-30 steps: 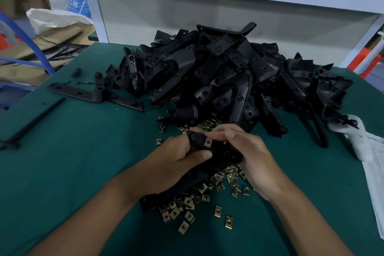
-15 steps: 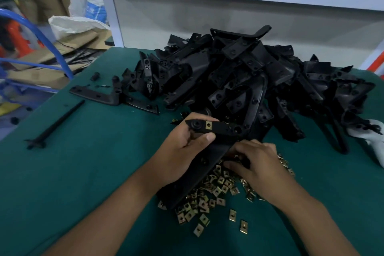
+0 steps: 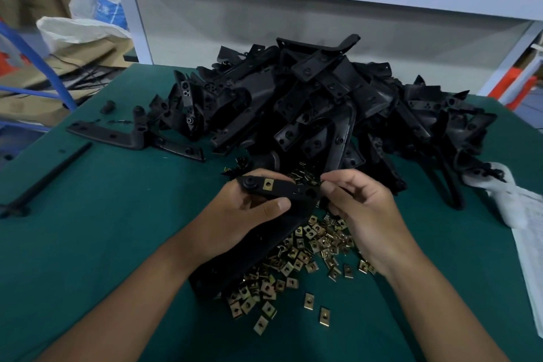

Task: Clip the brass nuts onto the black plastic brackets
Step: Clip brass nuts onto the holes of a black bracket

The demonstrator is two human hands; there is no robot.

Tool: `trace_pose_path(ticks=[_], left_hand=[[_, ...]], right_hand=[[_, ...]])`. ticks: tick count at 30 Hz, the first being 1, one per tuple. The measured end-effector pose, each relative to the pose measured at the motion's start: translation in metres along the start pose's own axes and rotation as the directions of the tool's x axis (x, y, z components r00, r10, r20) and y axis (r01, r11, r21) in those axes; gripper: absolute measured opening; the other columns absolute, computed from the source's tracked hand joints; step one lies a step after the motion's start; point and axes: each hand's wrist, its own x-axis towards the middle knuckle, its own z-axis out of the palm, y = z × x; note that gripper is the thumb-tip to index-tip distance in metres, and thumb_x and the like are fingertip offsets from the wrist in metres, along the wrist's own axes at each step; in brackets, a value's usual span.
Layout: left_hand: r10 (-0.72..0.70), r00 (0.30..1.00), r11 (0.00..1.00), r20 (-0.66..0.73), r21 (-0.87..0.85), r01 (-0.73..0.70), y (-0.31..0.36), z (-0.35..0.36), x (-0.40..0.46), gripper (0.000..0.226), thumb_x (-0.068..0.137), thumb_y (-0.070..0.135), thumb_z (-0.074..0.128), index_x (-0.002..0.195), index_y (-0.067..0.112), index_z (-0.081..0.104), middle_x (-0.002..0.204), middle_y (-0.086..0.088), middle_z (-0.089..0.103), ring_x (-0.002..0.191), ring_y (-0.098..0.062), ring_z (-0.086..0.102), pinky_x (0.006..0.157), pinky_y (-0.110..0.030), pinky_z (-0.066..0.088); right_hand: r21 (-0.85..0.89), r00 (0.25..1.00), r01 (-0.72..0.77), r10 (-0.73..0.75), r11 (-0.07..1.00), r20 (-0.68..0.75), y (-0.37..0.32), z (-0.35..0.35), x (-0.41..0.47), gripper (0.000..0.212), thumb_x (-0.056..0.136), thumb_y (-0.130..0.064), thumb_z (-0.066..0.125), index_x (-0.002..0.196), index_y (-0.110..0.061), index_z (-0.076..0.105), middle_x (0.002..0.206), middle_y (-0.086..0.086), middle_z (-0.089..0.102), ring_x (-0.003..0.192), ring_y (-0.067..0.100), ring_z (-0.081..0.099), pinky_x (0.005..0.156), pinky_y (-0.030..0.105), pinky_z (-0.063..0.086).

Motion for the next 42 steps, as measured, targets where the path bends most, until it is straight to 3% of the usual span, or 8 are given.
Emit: trace_pose_path(ticks=[7, 13, 18, 22, 26, 34, 39, 42], left_hand=[[0.035, 0.999, 0.975, -0.002, 0.220, -0.034, -0.001, 0.008, -0.004, 0.020, 0.083, 0.039, 0.081, 0.102, 0.034, 0.079, 0.101, 0.006, 0.078, 0.098, -0.013, 0.073, 0.081, -0.025, 0.058], [0.025, 1.000, 0.964, -0.004, 0.266, -0.023, -0.005, 0.009, -0.005, 0.018, 0.085, 0.031, 0.079, 0.102, 0.034, 0.079, 0.099, 0.007, 0.078, 0.095, -0.011, 0.073, 0.081, -0.022, 0.056], [0.015, 1.000, 0.956, -0.008, 0.292, -0.012, -0.005, 0.009, -0.005, 0.019, 0.084, 0.035, 0.077, 0.103, 0.033, 0.078, 0.099, 0.005, 0.078, 0.096, -0.016, 0.073, 0.083, -0.036, 0.059], [0.016, 1.000, 0.947, -0.012, 0.322, -0.011, -0.006, 0.008, -0.006, 0.016, 0.085, 0.033, 0.080, 0.101, 0.034, 0.078, 0.098, 0.007, 0.078, 0.095, -0.013, 0.073, 0.083, -0.033, 0.058], [0.000, 1.000, 0.934, -0.026, 0.358, 0.010, -0.005, 0.009, -0.006, 0.023, 0.084, 0.040, 0.080, 0.103, 0.027, 0.078, 0.099, 0.002, 0.078, 0.095, -0.022, 0.072, 0.089, -0.054, 0.054], [-0.037, 0.999, 0.922, -0.034, 0.385, 0.048, -0.006, 0.008, -0.007, 0.023, 0.083, 0.041, 0.080, 0.103, 0.031, 0.078, 0.097, 0.008, 0.079, 0.094, -0.017, 0.073, 0.088, -0.053, 0.056], [-0.036, 0.999, 0.915, -0.039, 0.401, 0.048, -0.004, 0.008, -0.008, 0.032, 0.076, 0.052, 0.081, 0.096, 0.028, 0.078, 0.087, -0.005, 0.077, 0.086, -0.034, 0.070, 0.080, -0.058, 0.054], [-0.033, 0.999, 0.904, -0.030, 0.426, 0.043, -0.003, 0.009, -0.008, 0.027, 0.077, 0.047, 0.081, 0.094, 0.026, 0.079, 0.084, -0.003, 0.077, 0.082, -0.029, 0.071, 0.078, -0.055, 0.055]], right_hand=[[0.242, 0.997, -0.054, 0.040, 0.969, 0.065, -0.008, 0.004, -0.002, 0.040, 0.068, -0.018, 0.089, 0.104, -0.022, 0.073, 0.101, 0.003, 0.075, 0.086, 0.012, 0.070, 0.065, 0.021, 0.052], [0.216, 0.998, -0.034, 0.021, 0.976, 0.060, -0.013, 0.009, -0.006, 0.037, 0.068, -0.023, 0.086, 0.102, -0.026, 0.073, 0.099, 0.010, 0.076, 0.088, 0.018, 0.072, 0.069, 0.022, 0.054], [0.168, 0.996, -0.042, 0.028, 0.985, 0.085, -0.014, 0.011, -0.008, 0.036, 0.070, -0.027, 0.088, 0.103, -0.031, 0.073, 0.101, 0.009, 0.077, 0.091, 0.019, 0.072, 0.077, 0.028, 0.059], [0.150, 0.995, -0.041, 0.027, 0.988, 0.092, -0.016, 0.012, -0.009, 0.035, 0.071, -0.024, 0.085, 0.104, -0.031, 0.073, 0.101, 0.009, 0.077, 0.091, 0.017, 0.072, 0.076, 0.025, 0.058], [0.125, 0.995, -0.044, 0.031, 0.991, 0.100, -0.016, 0.012, -0.010, 0.035, 0.072, -0.022, 0.084, 0.105, -0.028, 0.072, 0.099, 0.009, 0.077, 0.084, 0.012, 0.073, 0.067, 0.019, 0.054], [0.084, 0.993, -0.034, 0.023, 0.996, 0.120, -0.016, 0.008, -0.009, 0.029, 0.074, -0.019, 0.083, 0.099, -0.030, 0.075, 0.095, 0.009, 0.078, 0.080, 0.008, 0.073, 0.061, 0.012, 0.050], [0.047, 0.982, -0.067, 0.057, 0.997, 0.178, -0.018, 0.003, -0.007, 0.031, 0.072, -0.021, 0.083, 0.102, -0.027, 0.077, 0.094, 0.009, 0.078, 0.080, 0.008, 0.073, 0.061, 0.012, 0.050], [-0.012, 0.975, -0.085, 0.086, 0.996, 0.207, -0.018, -0.001, -0.007, 0.033, 0.072, -0.023, 0.083, 0.104, -0.028, 0.077, 0.094, 0.009, 0.078, 0.085, 0.013, 0.074, 0.068, 0.018, 0.053]])
